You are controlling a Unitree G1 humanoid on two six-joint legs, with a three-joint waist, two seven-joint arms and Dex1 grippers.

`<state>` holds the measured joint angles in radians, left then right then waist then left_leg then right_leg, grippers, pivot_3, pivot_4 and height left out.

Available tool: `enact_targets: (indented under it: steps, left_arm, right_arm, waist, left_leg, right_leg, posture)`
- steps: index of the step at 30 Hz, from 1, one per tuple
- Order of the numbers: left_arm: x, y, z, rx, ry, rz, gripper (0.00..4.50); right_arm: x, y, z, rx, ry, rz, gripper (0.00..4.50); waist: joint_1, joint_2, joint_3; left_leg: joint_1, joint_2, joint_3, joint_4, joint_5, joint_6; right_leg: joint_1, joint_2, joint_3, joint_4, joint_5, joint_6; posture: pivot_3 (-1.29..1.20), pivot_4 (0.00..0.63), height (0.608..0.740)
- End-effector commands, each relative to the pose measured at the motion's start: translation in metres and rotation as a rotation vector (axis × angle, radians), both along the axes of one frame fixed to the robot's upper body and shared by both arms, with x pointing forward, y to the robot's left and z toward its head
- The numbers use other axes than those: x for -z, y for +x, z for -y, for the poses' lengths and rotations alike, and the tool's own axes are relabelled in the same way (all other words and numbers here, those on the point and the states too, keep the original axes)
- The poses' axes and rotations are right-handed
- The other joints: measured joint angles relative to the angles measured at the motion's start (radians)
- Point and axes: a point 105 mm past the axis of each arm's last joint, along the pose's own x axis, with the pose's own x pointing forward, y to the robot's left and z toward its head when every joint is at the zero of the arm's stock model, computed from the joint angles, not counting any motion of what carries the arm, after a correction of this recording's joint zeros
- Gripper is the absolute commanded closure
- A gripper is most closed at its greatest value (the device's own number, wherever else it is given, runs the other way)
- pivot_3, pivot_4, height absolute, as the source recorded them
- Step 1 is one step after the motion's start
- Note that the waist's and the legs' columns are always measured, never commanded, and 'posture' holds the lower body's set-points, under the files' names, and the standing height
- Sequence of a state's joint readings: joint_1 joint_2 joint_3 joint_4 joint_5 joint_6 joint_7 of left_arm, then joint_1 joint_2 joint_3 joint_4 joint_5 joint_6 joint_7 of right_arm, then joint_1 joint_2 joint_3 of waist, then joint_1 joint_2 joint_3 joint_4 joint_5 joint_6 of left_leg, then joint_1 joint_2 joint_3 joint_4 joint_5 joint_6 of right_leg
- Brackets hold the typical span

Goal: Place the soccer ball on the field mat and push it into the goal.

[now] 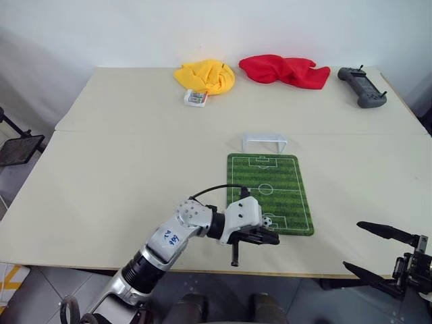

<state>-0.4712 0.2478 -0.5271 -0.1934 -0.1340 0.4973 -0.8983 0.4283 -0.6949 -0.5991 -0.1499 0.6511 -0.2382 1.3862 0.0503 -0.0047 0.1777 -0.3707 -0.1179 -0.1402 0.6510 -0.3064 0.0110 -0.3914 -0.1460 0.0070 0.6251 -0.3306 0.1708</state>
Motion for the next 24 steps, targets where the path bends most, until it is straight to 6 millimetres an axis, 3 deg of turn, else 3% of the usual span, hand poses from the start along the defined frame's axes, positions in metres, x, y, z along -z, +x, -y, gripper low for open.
enact_targets:
  steps: [1,12,15,20,24]
  left_arm:
    - [0.000,-0.002,0.004,-0.014,0.002,0.016,4.46]
    - [0.010,0.021,0.009,-0.122,0.028,0.020,4.46]
    - [0.010,0.038,0.010,-0.181,0.025,0.071,4.46]
    - [-0.029,0.079,0.017,-0.326,-0.143,0.203,4.46]
    - [-0.049,0.089,0.009,-0.306,-0.214,0.256,4.46]
  right_arm:
    - [-0.006,0.000,0.003,0.006,-0.008,0.022,0.00]
    - [-0.006,0.002,-0.005,0.016,0.012,0.039,0.00]
    - [-0.010,0.003,-0.008,0.023,0.026,0.061,0.00]
    - [-0.016,0.008,-0.010,0.094,0.094,0.107,0.00]
    - [-0.013,0.008,-0.015,0.135,0.143,0.117,0.00]
  waist:
    - [0.001,0.000,0.000]
    - [0.003,0.000,0.000]
    - [0.003,0.000,0.000]
    - [0.005,-0.001,0.001]
    - [0.002,-0.001,0.000]
  left_leg:
    - [0.000,0.000,0.000,0.000,0.000,0.000]
    - [0.000,0.000,0.000,0.000,0.000,0.000]
    - [0.000,0.000,0.000,0.000,0.000,0.000]
    - [-0.001,-0.001,0.000,0.002,0.000,0.000]
    - [-0.001,0.000,0.000,0.000,0.000,0.000]
  right_leg:
    - [0.000,0.000,0.000,0.000,0.000,0.000]
    - [0.000,0.000,0.000,0.000,0.000,0.000]
    - [0.000,0.000,0.000,0.000,0.000,0.000]
    - [0.000,0.000,0.000,-0.001,0.000,0.000]
    - [0.000,0.000,0.000,-0.001,0.000,0.001]
  posture:
    - [0.00,0.150,0.740]
    - [0.00,0.150,0.740]
    - [0.00,0.150,0.740]
    - [0.00,0.150,0.740]
    - [0.00,0.150,0.740]
